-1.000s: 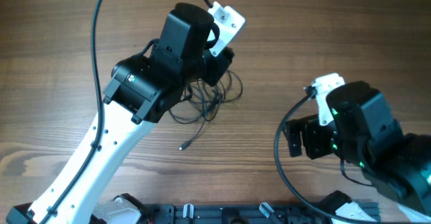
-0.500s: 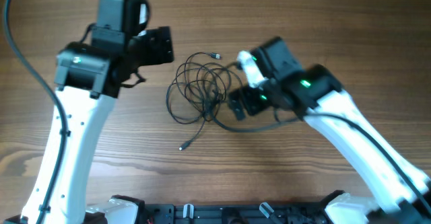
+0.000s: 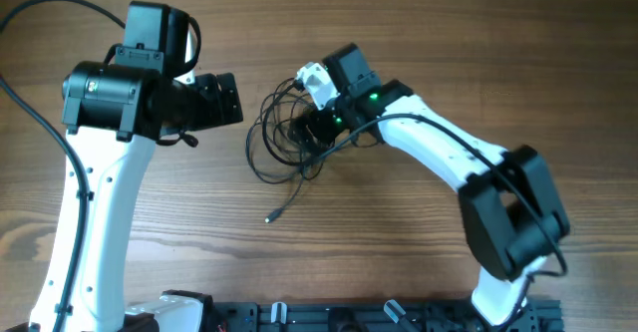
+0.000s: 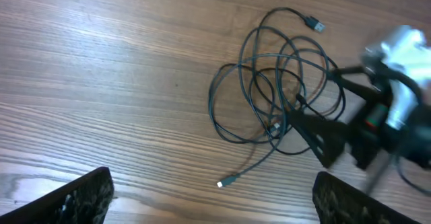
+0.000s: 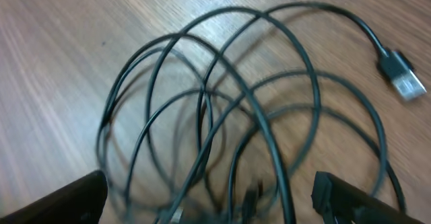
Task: Untangle cables
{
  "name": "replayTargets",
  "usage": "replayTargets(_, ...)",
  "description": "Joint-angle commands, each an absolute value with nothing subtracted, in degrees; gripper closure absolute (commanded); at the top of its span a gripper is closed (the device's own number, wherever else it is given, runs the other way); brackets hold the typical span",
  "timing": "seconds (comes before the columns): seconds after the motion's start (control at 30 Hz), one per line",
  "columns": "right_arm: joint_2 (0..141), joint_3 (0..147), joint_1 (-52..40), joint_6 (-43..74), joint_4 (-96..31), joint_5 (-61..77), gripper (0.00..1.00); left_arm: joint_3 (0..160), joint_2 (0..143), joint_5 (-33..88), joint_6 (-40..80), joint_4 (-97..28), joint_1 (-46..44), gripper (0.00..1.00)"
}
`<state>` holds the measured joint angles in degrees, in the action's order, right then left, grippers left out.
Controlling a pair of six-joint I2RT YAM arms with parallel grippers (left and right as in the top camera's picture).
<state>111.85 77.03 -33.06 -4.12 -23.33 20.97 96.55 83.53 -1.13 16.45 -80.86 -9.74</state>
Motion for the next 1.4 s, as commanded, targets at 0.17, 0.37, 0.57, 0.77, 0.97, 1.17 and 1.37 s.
replayTargets(0.17, 110.4, 78.7, -32.9, 6.6, -24.7, 23.0, 0.96, 96.6, 82.9, 0.4, 17.1, -81.0, -9.5, 0.03)
replayTargets(0.37, 95.9, 89.2, -32.8, 6.0, -45.6, 14.4, 0.96, 96.6, 82.9, 0.4, 17.1, -81.0, -9.5, 0.04)
replayTargets(0.57, 84.6, 104.8, -32.8, 6.1, -61.9, 9.8, 0.96, 95.0, 82.9, 1.0, 17.1, -80.2, -9.5, 0.04)
replayTargets(0.77, 77.3, 113.3, -32.8, 7.7, -62.6, 9.9, 0.96, 88.6, 82.9, 12.7, 9.1, -77.1, -9.5, 0.08)
replayTargets(0.97, 73.1, 113.7, -32.8, 8.1, -61.8, 10.5, 0.96, 76.6, 82.9, 30.7, -11.4, -69.5, -9.5, 0.06)
replayTargets(1.17, 71.7, 113.7, -32.8, 8.1, -60.4, 13.7, 0.96, 64.0, 82.9, 36.8, -15.2, -55.9, -9.5, 0.05)
replayTargets(1.37, 71.6, 113.8, -32.8, 9.1, -58.8, 18.5, 0.96, 53.9, 82.9, 47.5, -18.0, -43.0, -9.8, 0.02)
